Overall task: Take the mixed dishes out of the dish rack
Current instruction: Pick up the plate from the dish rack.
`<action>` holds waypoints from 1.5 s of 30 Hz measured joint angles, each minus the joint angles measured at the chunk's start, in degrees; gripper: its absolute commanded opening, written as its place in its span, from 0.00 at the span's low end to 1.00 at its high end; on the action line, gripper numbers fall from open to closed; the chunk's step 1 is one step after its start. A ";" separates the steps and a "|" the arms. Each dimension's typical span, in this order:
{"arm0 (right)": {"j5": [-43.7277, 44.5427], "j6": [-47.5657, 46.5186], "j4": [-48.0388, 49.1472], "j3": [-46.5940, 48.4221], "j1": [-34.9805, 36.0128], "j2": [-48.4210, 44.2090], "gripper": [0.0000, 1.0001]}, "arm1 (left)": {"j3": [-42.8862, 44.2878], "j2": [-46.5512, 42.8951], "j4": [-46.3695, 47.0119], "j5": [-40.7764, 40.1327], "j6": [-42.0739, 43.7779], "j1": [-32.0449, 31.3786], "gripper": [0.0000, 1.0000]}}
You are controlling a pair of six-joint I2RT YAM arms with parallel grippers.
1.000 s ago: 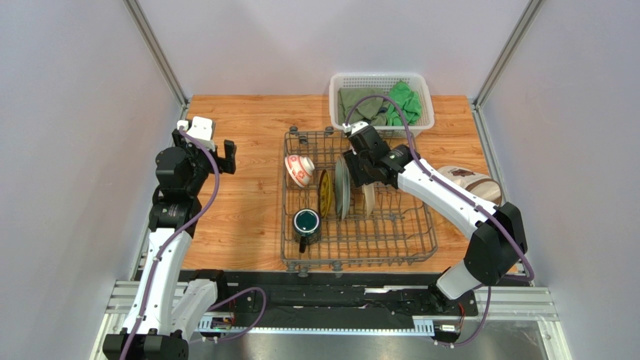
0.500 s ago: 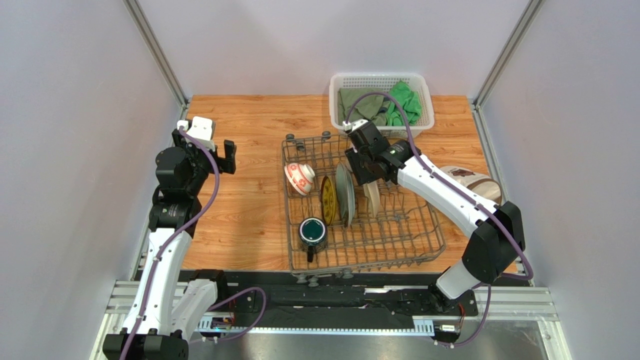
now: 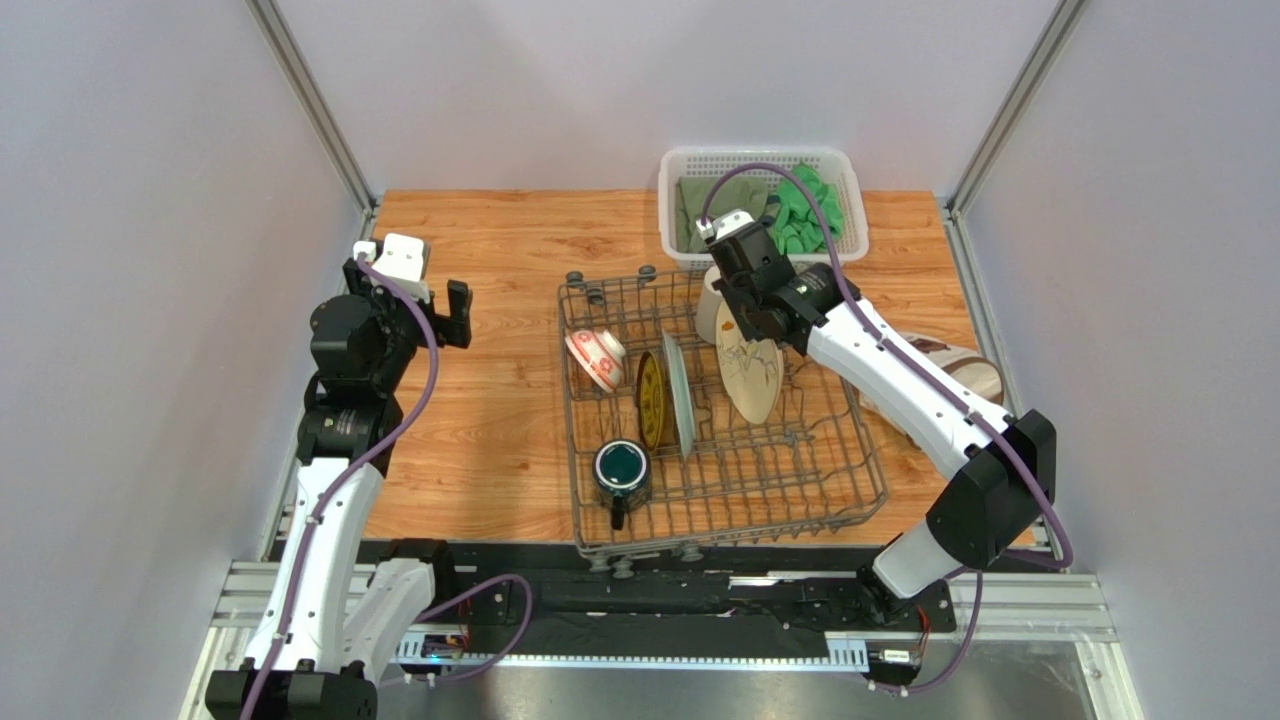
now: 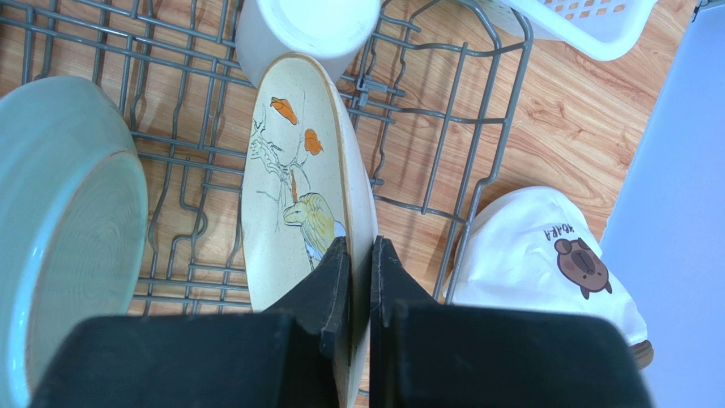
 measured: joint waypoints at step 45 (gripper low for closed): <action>0.79 -3.85 -6.25 9.92 5.25 2.29 0.00 | 0.02 1.81 0.83 1.97 0.17 0.00 0.99</action>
